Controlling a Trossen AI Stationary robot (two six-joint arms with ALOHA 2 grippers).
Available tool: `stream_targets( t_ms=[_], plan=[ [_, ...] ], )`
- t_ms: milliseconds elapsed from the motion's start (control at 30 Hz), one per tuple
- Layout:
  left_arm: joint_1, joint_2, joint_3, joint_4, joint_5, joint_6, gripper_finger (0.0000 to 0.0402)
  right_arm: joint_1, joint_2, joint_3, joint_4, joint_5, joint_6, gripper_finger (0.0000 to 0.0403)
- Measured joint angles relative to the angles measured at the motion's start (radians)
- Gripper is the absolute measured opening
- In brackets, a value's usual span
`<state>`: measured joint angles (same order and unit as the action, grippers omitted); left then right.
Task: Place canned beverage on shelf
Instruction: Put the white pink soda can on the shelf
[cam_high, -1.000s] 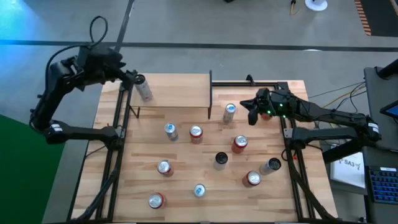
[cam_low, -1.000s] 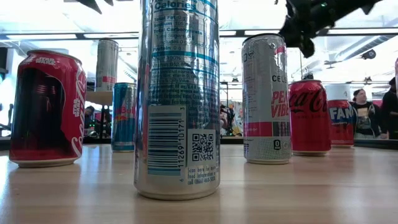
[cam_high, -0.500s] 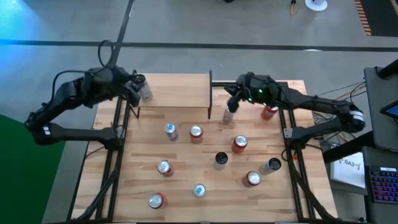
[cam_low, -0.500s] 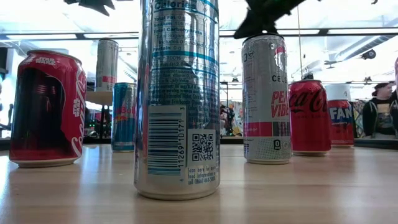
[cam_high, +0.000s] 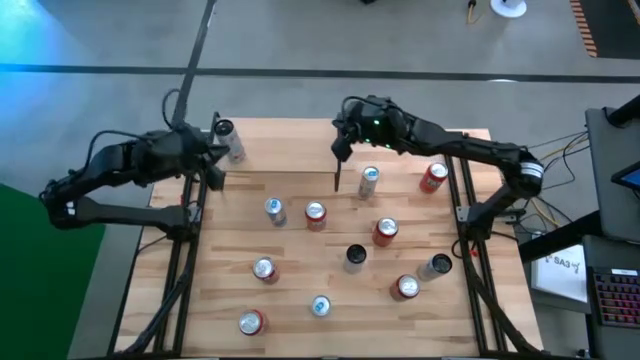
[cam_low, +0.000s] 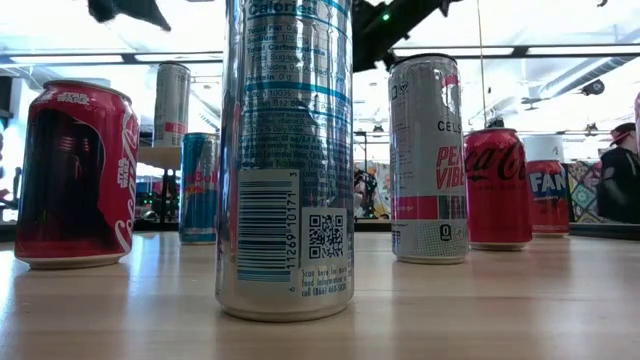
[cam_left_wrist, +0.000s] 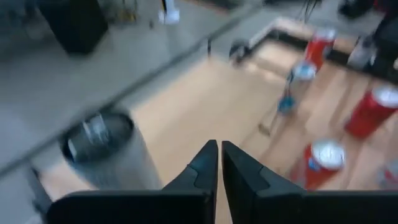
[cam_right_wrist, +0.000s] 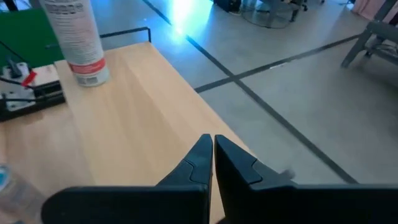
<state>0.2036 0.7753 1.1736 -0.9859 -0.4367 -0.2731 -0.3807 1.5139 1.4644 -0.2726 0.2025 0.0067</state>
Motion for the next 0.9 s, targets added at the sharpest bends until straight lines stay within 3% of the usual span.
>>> stream_targets(
  t_ms=[167,400,733,900],
  plan=[
    [-0.007,0.035,-0.053,-0.127,0.001,-0.119,0.0001,0.001,0.081,0.044,0.083,0.000,-0.006,0.0009],
    [-0.008,0.044,-0.053,-0.172,-0.051,-0.049,0.0000,0.000,0.197,0.131,0.154,0.000,-0.008,0.0009],
    [-0.008,-0.048,-0.194,0.069,0.005,0.040,0.0000,0.000,0.355,0.313,0.090,-0.007,0.000,0.0009],
    [-0.008,-0.070,-0.258,0.090,0.001,0.065,0.0000,-0.006,0.412,0.395,0.082,-0.182,-0.087,0.0009]
  ],
)
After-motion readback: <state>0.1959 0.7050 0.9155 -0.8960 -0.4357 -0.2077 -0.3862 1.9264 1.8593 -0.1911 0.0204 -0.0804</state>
